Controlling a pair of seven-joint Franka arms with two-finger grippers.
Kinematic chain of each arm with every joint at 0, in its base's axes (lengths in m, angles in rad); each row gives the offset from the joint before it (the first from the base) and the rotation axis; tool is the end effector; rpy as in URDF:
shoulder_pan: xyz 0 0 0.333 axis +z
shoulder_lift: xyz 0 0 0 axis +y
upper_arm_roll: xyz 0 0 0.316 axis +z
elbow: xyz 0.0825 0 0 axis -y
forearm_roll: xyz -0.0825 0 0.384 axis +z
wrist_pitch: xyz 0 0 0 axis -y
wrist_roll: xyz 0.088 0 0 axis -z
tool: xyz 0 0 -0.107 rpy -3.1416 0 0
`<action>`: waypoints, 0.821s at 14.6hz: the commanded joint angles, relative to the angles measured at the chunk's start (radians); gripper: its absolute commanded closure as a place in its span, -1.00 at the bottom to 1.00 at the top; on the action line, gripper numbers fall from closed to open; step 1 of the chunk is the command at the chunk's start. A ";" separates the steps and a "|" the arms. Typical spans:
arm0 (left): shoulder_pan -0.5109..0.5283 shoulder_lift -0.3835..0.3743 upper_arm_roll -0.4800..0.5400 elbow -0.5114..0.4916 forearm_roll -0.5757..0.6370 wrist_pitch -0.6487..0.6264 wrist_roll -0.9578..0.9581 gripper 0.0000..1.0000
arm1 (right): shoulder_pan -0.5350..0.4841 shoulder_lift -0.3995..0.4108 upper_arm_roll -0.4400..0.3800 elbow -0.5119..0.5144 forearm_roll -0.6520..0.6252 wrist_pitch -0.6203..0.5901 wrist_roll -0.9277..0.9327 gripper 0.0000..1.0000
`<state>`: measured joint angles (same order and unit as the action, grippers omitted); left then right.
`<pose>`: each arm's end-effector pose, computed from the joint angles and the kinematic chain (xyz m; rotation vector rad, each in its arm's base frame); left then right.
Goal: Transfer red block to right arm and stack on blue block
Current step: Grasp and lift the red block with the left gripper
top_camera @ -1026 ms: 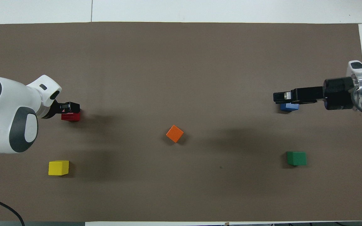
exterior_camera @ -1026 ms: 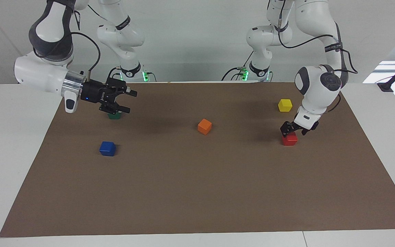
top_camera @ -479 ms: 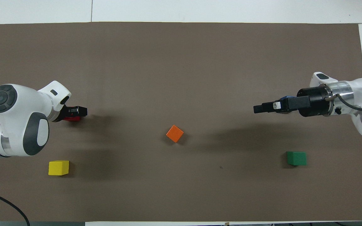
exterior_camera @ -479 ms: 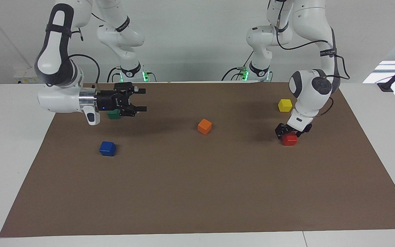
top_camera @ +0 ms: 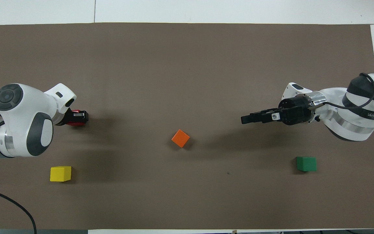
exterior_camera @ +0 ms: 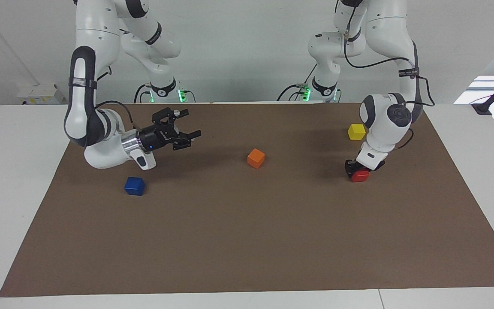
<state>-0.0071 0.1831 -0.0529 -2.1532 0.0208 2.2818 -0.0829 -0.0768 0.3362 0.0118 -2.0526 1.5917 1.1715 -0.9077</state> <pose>0.5538 -0.0325 0.3106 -3.1308 -0.0149 0.0840 0.5414 0.0974 0.3539 -1.2479 -0.2124 0.0567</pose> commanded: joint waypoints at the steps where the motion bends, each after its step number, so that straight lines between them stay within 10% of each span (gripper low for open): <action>1: -0.002 -0.005 0.004 0.168 -0.086 -0.236 -0.065 1.00 | 0.040 0.038 0.005 -0.004 0.048 -0.029 -0.057 -1.00; 12: -0.024 -0.136 -0.122 0.269 -0.608 -0.424 -1.136 1.00 | 0.163 0.015 0.007 -0.096 0.227 -0.023 -0.091 -1.00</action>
<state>-0.0228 0.0813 -0.1606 -1.8838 -0.5115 1.8808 -1.0776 0.0442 0.3759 0.0173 -2.0952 1.7552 1.1409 -0.9501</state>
